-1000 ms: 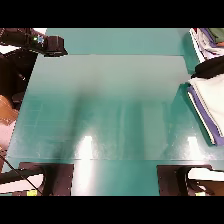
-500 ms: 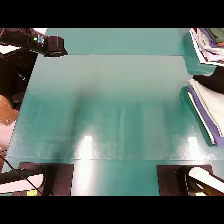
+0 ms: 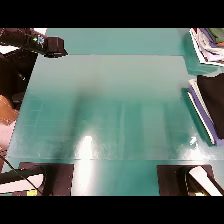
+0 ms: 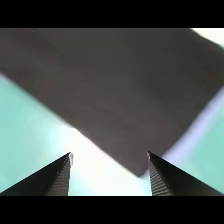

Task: Fold the shirts.

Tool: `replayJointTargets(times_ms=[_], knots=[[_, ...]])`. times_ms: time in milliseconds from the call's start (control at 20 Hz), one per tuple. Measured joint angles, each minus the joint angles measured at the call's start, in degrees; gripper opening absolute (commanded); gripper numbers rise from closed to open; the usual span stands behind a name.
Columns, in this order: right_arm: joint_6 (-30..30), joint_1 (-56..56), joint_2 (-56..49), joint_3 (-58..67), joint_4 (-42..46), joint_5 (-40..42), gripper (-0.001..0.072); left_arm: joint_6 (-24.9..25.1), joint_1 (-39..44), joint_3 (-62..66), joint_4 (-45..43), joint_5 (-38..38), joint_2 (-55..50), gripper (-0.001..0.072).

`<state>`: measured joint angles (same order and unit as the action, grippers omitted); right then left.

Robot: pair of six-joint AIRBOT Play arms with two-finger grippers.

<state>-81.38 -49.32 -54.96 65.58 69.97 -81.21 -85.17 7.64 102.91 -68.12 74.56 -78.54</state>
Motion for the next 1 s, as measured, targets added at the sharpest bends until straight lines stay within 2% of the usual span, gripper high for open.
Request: replayJointTargets(times_ms=[150, 400, 450, 550, 600, 650, 800, 1000], knots=[[-0.2, 6.3, 1.1, -0.8, -6.9, 2.2, 0.0542, 0.1, 0.0, 0.0, 0.0, -0.2, 0.0, 0.0029], [-0.2, 27.2, 0.3, -1.2, -14.9, 6.5, 0.0513, 0.1, 0.0, 0.0, 0.0, -1.0, 0.0, 0.0029], [-0.2, 31.9, -0.2, -1.2, -15.6, 8.0, 0.0467, 0.1, 0.0, 0.0, 0.0, -1.3, 0.0, 0.0029], [-0.2, 39.8, -1.3, -1.2, -16.3, 10.8, 0.0299, 0.1, 0.0, 0.0, 0.0, -1.6, 0.0, 0.0029], [-0.2, 43.5, -1.9, -1.2, -16.5, 12.6, 0.0133, 0.1, 0.0, 0.0, 0.0, -1.7, 0.0, 0.0029], [-0.2, 46.6, -2.5, -1.2, -16.8, 13.9, 0.0018, 0.1, 0.0, 0.0, 0.0, -1.8, 0.0, 0.0029], [0.0, 53.1, -4.1, -1.2, -17.1, 16.6, 0.0018, 0.1, 0.0, 0.0, 0.0, -1.9, 0.0, 0.0029], [0.3, 56.2, -4.8, -1.3, -17.3, 18.0, 0.0018, 0.0, 0.0, 0.0, 0.0, -2.1, 0.0, 0.0029]])
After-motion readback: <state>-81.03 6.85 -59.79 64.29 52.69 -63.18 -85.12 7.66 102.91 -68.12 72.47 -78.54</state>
